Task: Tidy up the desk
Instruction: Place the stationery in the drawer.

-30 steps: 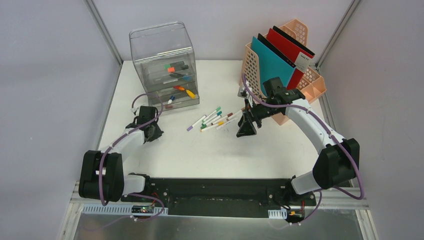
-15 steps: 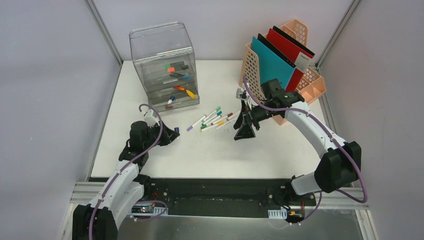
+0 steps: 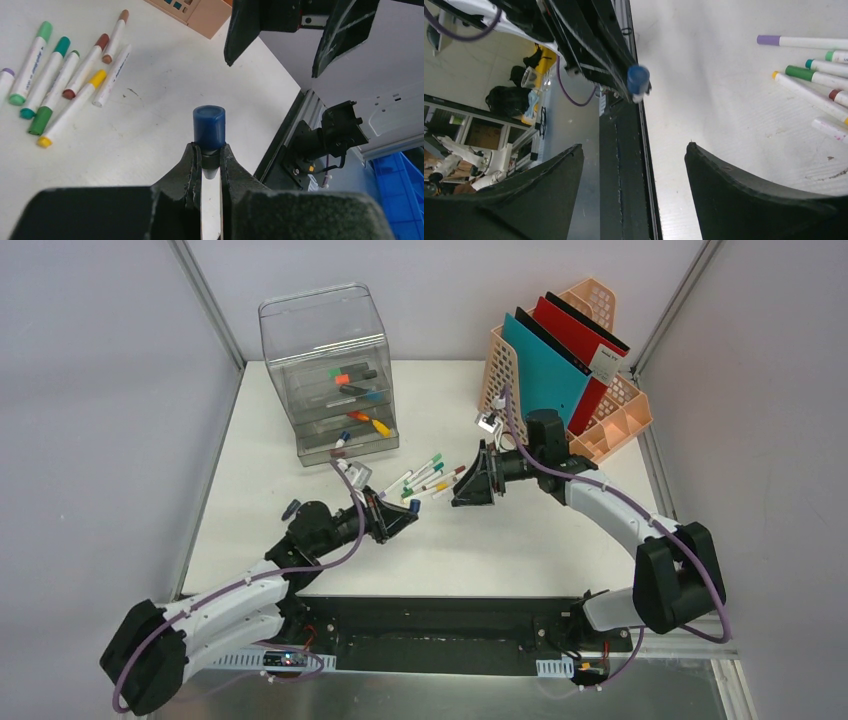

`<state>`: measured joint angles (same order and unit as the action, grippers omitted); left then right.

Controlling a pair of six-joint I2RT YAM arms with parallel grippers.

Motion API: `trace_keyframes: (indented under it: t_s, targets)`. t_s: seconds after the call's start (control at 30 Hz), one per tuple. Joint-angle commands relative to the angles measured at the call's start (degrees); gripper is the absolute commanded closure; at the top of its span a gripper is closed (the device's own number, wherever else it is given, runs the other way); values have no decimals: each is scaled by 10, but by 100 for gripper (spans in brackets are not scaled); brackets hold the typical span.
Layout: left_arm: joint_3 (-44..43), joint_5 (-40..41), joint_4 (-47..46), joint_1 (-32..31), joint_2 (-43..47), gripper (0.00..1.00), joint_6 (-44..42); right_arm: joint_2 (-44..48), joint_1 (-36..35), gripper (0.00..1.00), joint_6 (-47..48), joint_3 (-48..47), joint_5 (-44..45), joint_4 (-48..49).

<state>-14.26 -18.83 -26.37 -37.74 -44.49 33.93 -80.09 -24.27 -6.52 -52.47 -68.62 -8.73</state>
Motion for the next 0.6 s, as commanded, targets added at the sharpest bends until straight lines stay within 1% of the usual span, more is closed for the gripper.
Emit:
trace_keyframes:
  t_s: [0.0, 0.1, 0.2, 0.4, 0.57]
  targets:
    - [-26, 88, -124, -60, -53, 100, -16, 13, -4, 23, -155, 8, 1, 172]
    - [-43, 113, -158, -97, -94, 100, -16, 16, -10, 23, -162, 19, 11, 194]
    - [-63, 131, -184, -121, -134, 100, -15, 13, -15, 24, -156, 20, 19, 190]
    - [-81, 143, -215, -143, -188, 100, -2, 1, -22, 28, -103, -6, 31, 110]
    - [-81, 161, -221, -151, -201, 100, 6, 8, -36, 36, -64, -15, 35, 70]
